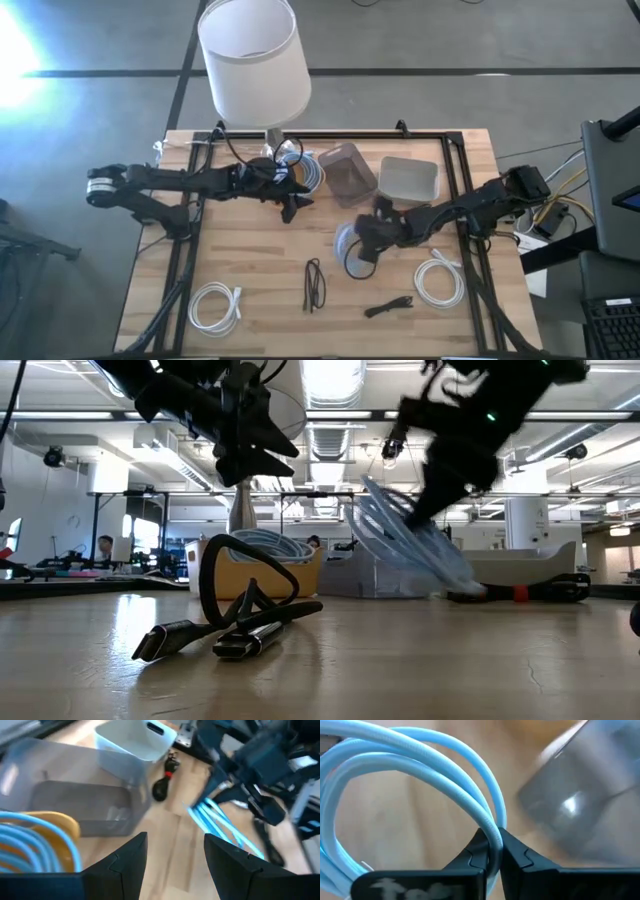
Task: Pick & Place USB Port
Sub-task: Put the blue charger cable into the orange bin
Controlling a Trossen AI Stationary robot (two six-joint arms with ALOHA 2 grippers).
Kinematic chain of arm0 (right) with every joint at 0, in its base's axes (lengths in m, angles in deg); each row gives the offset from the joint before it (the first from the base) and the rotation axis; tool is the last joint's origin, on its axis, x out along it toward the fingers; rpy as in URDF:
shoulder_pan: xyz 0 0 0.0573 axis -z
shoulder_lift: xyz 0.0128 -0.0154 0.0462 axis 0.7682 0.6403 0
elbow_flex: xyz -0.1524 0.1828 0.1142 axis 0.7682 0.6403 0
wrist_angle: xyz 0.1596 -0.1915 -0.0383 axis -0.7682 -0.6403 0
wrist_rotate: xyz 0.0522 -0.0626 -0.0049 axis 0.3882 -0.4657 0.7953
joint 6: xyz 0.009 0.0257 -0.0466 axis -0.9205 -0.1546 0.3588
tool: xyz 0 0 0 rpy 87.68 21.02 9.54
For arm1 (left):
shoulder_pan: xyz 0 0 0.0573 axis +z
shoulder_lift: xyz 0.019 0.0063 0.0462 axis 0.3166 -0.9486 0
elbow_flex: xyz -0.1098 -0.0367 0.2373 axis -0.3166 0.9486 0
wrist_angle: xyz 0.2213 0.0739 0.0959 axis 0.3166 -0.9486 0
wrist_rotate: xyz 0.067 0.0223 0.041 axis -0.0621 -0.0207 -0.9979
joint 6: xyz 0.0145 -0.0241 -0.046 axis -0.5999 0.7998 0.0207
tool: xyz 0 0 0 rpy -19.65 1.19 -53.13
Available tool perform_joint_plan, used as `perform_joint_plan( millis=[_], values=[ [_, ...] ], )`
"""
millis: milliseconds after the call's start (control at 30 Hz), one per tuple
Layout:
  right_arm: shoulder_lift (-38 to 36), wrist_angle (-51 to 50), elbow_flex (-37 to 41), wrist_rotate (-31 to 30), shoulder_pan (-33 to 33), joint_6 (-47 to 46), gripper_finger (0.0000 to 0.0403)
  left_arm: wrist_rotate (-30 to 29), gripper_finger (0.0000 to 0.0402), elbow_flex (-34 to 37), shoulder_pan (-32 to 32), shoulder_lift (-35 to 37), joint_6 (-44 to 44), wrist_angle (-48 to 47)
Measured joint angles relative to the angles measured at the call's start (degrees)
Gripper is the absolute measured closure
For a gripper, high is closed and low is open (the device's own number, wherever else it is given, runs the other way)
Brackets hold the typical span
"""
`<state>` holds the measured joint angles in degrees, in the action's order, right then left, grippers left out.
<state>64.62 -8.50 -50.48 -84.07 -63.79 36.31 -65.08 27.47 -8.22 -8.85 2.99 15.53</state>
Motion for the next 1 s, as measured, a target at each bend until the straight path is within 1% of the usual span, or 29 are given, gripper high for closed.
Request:
perform_joint_plan(
  millis=[100, 167, 233, 367, 633, 833, 933, 1000],
  values=[
    [0.5, 0.0, -3.5, -7.8, 0.1, 5.1, 0.0384, 1.6, 0.0202, 0.1, 0.0, 0.0, 2.3, 1.4],
    [0.9, -0.1, -5.6, -12.1, 0.1, 8.5, 0.0384, 1.6, 0.0202, 0.1, -0.3, 0.0, 3.0, 2.2],
    [1.6, 0.1, -7.6, -15.0, 0.5, 11.0, 0.0385, 1.6, 0.0202, 0.2, -0.8, 0.0, 3.1, 2.9],
    [2.7, -0.1, -10.3, -19.1, 1.7, 14.4, 0.0385, 1.7, 0.0202, 0.2, -1.8, 0.0, 3.2, 3.3],
    [2.7, 0.2, -12.8, -20.4, 3.7, 16.5, 0.0385, 1.7, 0.0202, 0.3, -4.1, 0.0, 2.2, 4.3],
    [3.0, 4.6, -13.4, -20.2, 3.7, 20.6, 0.0385, 1.7, 0.0202, 0.4, -4.4, 0.0, 1.6, 6.0],
    [3.0, 8.7, -13.3, -20.3, 3.7, 22.9, 0.0385, 1.7, 0.0202, 0.4, -4.4, 0.0, 1.5, 6.2],
    [3.0, 9.1, -13.3, -20.3, 3.7, 23.9, 0.0385, 1.7, 0.0202, 0.4, -4.4, 0.0, 1.4, 6.4]
  ],
)
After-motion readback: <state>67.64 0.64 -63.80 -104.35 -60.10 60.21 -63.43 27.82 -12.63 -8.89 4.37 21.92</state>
